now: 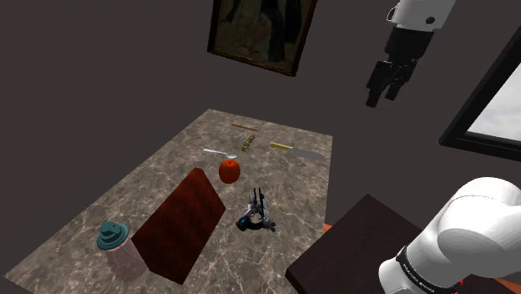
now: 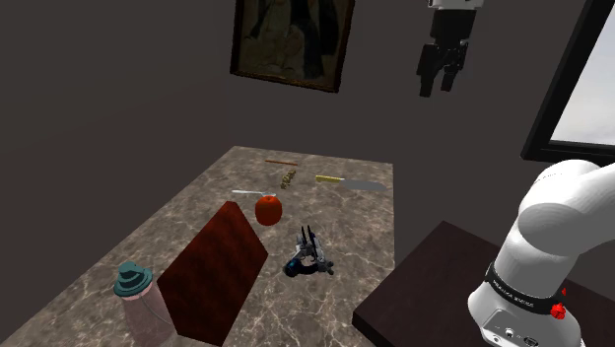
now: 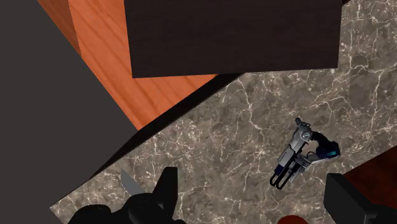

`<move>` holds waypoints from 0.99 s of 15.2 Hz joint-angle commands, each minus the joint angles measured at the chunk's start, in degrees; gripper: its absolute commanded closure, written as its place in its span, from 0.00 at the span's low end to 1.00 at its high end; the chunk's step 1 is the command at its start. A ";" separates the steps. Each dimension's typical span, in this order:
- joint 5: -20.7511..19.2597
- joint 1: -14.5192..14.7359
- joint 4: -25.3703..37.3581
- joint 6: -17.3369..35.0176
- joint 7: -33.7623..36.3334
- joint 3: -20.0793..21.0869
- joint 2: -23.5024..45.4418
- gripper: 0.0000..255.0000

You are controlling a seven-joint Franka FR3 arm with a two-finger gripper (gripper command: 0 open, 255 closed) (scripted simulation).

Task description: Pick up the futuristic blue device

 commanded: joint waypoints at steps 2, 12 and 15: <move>0.30 0.10 -1.49 1.86 0.61 0.47 0.38 0.00; 2.98 1.37 -12.36 21.36 6.45 5.28 9.00 0.00; 3.55 1.77 -14.08 27.45 8.19 6.72 13.35 0.00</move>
